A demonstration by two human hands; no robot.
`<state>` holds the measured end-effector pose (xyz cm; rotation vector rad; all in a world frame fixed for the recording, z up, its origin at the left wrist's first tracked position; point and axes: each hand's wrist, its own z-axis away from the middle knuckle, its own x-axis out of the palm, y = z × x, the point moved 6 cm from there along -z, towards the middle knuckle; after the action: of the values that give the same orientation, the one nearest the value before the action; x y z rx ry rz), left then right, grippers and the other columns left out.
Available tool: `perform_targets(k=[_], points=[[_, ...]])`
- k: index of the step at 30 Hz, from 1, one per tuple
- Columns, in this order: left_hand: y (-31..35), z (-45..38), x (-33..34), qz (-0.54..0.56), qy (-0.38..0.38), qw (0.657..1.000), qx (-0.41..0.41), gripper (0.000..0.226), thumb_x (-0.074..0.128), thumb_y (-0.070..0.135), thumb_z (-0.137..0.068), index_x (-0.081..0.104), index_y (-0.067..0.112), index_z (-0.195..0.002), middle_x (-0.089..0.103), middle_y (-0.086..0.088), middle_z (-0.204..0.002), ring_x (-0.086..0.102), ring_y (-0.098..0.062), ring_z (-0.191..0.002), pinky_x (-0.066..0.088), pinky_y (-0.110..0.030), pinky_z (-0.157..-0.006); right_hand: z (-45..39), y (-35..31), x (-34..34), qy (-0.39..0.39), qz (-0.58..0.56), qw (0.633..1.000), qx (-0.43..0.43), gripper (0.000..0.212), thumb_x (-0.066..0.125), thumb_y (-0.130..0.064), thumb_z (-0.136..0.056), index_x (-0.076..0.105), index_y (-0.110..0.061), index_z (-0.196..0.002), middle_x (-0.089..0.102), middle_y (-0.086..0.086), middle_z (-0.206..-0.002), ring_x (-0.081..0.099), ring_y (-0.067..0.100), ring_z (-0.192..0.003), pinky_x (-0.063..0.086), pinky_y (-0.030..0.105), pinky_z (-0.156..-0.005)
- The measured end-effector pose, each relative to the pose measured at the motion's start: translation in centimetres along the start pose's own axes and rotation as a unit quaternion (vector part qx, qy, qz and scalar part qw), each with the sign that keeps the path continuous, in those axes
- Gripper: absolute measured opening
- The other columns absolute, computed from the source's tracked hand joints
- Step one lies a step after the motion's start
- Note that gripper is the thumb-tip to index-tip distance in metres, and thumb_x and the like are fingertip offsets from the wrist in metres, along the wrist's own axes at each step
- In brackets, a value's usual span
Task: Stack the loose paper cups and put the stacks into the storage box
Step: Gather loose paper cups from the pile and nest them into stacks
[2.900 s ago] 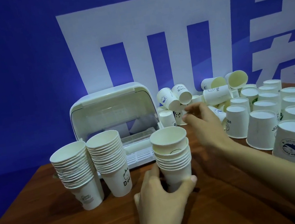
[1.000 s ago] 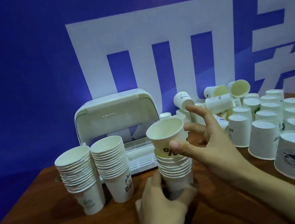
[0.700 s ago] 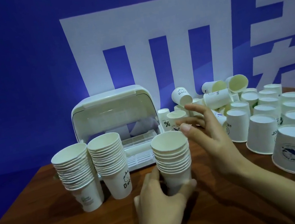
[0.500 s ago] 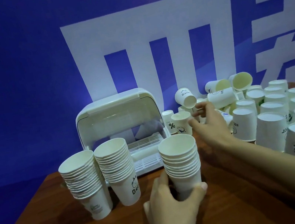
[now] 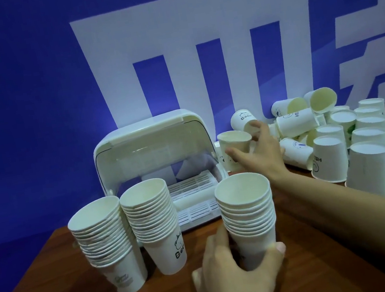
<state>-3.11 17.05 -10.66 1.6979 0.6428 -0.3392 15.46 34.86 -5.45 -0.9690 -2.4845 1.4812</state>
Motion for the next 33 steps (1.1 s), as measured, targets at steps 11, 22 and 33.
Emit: perform_targets(k=[11, 22, 33], points=[[0.2, 0.5, 0.2, 0.005, -0.007, 1.0, 0.024, 0.048, 0.064, 0.086, -0.054, 0.053, 0.063, -0.095, 0.059, 0.032, -0.106, 0.057, 0.005, -0.102, 0.045, -0.039, -0.106, 10.8, -10.5, -8.9, -0.162, -0.186, 0.966, -0.072, 0.088, 0.089, -0.051, -0.059, 0.044, -0.043, -0.134, 0.07, 0.0, -0.12, 0.07, 0.017, -0.109, 0.058, 0.045, -0.093], [-0.1, 0.4, 0.7, 0.013, 0.005, 1.0, 0.025, 0.057, 0.066, 0.078, -0.056, 0.059, 0.057, -0.109, 0.069, 0.023, -0.106, 0.064, -0.003, -0.102, 0.05, -0.044, -0.1, 12.3, -7.9, -6.7, -0.205, -0.163, 0.964, -0.039, 0.074, 0.062, -0.071, -0.075, 0.041, -0.041, -0.14, 0.071, -0.012, -0.118, 0.064, 0.001, -0.112, 0.046, 0.033, -0.105], [0.5, 0.7, 0.4, 0.02, 0.012, 0.999, 0.022, 0.047, 0.064, 0.075, -0.054, 0.058, 0.06, -0.098, 0.07, 0.022, -0.102, 0.064, 0.001, -0.098, 0.05, -0.046, -0.1, 13.3, -6.1, -5.7, -0.183, 0.074, 0.973, -0.118, 0.065, 0.022, -0.074, -0.088, 0.054, -0.045, -0.135, 0.043, -0.021, -0.149, -0.004, 0.002, -0.152, 0.008, 0.031, -0.113]])
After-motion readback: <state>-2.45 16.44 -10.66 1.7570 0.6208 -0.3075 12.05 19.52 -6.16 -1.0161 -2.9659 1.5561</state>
